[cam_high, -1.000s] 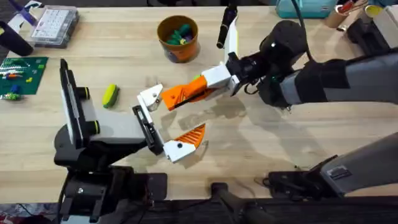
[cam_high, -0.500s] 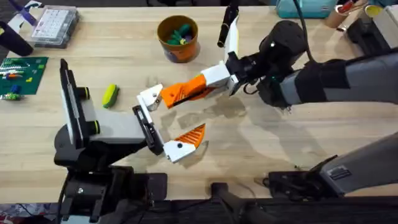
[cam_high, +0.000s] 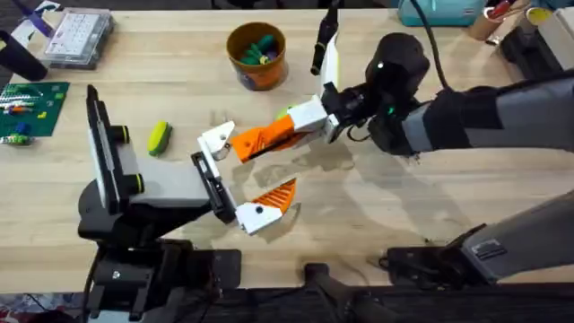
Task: Pick up the gripper from the table and insert it into the empty holder that is missing its gripper. Then pick up a screw, insert it into the mounting hole, and use the screwdriver to tighten it. Finally, clean up the table by picking up the vegetable and placing it into the bucket.
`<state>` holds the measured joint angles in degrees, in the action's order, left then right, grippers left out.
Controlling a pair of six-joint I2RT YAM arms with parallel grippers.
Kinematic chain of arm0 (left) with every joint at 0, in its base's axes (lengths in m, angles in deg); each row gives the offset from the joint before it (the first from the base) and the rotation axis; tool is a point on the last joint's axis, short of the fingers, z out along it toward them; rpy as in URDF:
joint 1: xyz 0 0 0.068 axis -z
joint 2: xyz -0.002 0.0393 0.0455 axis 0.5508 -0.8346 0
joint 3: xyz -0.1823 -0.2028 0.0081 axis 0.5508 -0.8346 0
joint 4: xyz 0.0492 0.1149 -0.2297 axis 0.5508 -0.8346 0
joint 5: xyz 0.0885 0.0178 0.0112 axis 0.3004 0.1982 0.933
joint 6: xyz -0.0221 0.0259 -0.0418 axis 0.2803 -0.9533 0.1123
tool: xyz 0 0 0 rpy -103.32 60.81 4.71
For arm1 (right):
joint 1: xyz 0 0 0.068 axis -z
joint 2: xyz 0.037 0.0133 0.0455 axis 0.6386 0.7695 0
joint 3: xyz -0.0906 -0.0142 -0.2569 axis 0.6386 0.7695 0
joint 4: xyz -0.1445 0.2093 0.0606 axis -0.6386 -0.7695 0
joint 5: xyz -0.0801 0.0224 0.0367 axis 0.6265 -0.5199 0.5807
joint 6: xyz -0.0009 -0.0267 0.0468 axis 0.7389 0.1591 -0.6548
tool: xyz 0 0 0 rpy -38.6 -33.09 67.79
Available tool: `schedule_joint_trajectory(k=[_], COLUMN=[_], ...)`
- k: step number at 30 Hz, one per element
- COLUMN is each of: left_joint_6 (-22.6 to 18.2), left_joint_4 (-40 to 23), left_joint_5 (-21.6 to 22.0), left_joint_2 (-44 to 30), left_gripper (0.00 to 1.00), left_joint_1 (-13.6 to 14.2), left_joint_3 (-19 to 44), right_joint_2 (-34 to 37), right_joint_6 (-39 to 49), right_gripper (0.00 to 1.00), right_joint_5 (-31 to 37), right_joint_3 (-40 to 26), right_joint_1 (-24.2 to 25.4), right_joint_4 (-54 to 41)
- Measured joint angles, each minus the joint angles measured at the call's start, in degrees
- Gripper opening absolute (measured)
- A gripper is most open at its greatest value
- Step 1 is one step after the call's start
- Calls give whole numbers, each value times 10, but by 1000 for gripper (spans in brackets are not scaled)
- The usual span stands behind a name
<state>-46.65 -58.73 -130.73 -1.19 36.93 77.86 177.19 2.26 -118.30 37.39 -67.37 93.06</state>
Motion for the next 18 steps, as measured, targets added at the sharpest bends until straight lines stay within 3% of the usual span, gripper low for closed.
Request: schedule_joint_trajectory(k=[18], left_joint_6=[0], left_joint_4=[0], left_joint_5=[1], left_joint_2=[0], left_gripper=[986], left_joint_1=[0], left_joint_3=[0], right_joint_2=[0], right_joint_6=[25], right_gripper=[14], right_joint_5=[24], right_joint_3=[0], right_joint_1=[-3], right_joint_4=[-16])
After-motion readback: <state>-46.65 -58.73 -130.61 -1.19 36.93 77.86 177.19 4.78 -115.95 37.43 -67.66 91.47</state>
